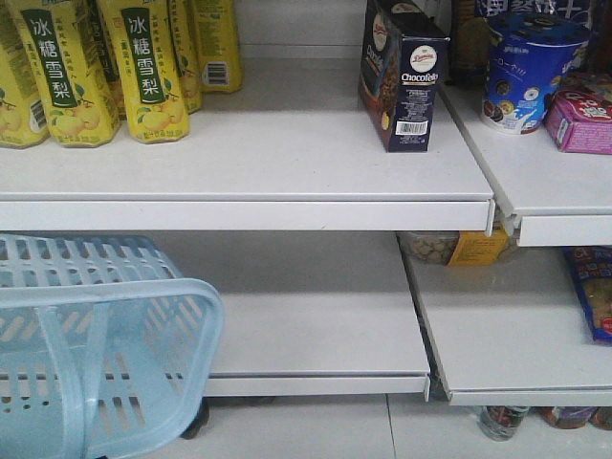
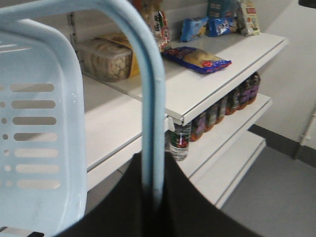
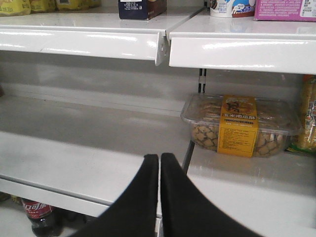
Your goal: Left arm holds basket, right arm returns cookies
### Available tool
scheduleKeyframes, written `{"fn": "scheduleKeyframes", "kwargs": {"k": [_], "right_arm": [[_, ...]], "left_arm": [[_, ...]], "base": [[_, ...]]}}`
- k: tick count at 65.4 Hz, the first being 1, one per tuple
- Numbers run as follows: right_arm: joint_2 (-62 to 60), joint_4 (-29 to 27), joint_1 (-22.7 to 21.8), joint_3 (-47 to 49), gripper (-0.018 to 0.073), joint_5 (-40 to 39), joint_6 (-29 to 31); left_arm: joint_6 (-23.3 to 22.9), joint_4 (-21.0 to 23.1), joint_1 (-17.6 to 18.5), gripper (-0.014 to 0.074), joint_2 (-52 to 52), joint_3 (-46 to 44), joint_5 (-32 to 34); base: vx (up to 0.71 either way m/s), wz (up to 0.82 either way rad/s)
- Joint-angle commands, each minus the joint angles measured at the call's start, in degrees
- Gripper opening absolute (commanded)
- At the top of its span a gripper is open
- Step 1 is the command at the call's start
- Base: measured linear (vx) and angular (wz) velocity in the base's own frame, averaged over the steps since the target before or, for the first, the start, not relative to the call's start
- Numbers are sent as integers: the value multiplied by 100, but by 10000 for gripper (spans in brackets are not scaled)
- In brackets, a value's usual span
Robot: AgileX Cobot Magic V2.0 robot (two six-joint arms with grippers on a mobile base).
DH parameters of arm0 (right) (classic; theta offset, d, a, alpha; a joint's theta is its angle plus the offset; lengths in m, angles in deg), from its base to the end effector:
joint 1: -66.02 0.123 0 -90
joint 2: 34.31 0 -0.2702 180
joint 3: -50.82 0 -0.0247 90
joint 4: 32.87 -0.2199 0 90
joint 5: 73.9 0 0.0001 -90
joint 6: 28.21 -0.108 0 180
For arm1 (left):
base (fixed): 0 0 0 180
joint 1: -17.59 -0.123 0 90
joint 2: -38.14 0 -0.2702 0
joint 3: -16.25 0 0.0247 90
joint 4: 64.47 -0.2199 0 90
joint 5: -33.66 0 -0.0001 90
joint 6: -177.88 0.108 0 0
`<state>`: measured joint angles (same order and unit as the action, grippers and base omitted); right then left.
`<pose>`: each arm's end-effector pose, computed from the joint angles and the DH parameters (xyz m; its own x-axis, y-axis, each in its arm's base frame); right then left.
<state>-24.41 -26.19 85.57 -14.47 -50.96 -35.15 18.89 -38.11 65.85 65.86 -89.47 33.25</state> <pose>0.0459 0.0111 0.2344 -0.1350 -0.0334 -0.9903 -0.2902 0.9570 0.0072 0.0573 -0.0648 0.2039 -0.2117 0.0973 -0.9725 0.7317 0.6754 -0.0917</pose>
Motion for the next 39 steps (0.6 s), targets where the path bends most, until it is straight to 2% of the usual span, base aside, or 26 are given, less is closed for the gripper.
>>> {"fn": "scheduleKeyframes", "kwargs": {"k": [1,8,13,32,39], "right_arm": [[78,63,5,155,-8,-411,-3],[78,63,5,155,-8,-411,-3],[78,63,5,155,-8,-411,-3],[78,63,5,155,-8,-411,-3],[78,63,5,155,-8,-411,-3]], "left_arm": [[20,-237,-296,-6,-263,45,627],[14,-415,-750,-6,-506,281,627],[-175,-729,-1120,-6,-709,463,632],[-1903,-2034,-2661,-6,-1136,503,517],[-2390,-2491,-3180,-6,-1292,509,451]], "base": [[0,0],[0,0],[0,0],[0,0],[0,0]]}}
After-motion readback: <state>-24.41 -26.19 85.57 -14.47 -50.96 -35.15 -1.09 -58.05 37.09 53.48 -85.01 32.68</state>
